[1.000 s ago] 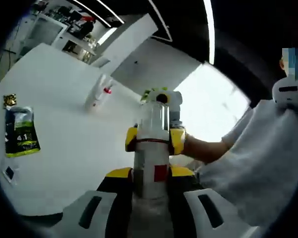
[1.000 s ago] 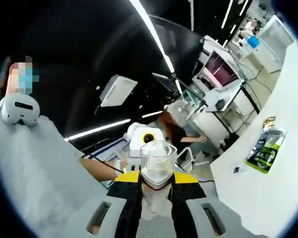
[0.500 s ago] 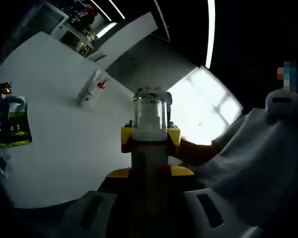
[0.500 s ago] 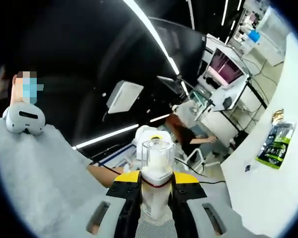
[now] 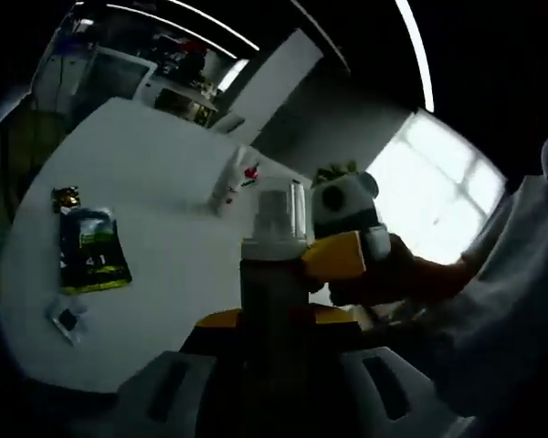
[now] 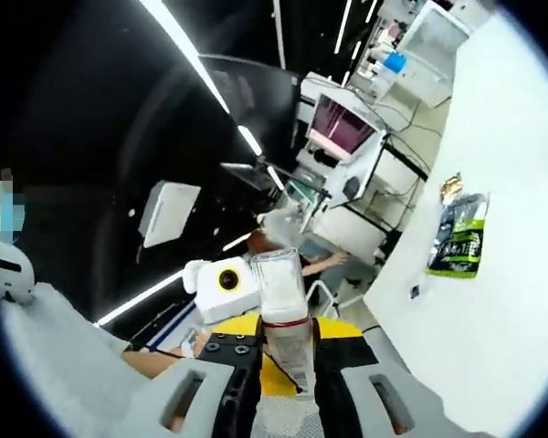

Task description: Arrange the skincare products in the storage area until every visible bottle or jar stands upright without overlapping.

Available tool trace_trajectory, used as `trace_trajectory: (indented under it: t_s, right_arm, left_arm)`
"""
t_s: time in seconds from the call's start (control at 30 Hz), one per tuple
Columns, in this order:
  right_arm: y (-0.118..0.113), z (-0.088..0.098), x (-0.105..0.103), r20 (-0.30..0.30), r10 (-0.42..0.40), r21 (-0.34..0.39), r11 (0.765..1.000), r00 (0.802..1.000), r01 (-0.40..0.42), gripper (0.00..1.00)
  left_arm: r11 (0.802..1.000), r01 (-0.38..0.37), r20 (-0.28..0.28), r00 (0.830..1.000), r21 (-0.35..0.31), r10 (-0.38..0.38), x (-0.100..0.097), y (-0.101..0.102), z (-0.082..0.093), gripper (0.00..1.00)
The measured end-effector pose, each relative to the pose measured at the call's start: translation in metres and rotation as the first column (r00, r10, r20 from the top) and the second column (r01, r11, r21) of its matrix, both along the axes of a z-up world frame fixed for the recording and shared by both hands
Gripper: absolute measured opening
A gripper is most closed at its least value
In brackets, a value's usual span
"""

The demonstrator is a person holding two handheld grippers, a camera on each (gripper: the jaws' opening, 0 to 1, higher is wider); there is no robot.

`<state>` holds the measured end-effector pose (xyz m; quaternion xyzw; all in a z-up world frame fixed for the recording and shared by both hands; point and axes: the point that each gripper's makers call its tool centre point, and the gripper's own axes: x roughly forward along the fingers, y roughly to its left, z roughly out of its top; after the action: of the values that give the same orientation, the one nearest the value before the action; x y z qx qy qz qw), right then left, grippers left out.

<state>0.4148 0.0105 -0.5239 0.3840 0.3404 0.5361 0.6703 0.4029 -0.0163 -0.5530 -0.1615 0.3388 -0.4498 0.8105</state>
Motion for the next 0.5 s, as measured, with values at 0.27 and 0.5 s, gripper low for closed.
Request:
trace_trajectory:
  t_s: [0.27, 0.5]
  right_arm:
    - [0.001, -0.020, -0.001, -0.076, -0.058, -0.064, 0.996, 0.995, 0.053, 0.18]
    - [-0.001, -0.020, -0.005, -0.023, -0.038, -0.080, 0.996, 0.999, 0.036, 0.16]
  left_arm:
    - [0.969, 0.006, 0.111, 0.993, 0.248, -0.035, -0.001, 0.006, -0.027, 0.23]
    - [0.965, 0.024, 0.121, 0.991, 0.263, -0.058, -0.004, 0.006, -0.028, 0.23]
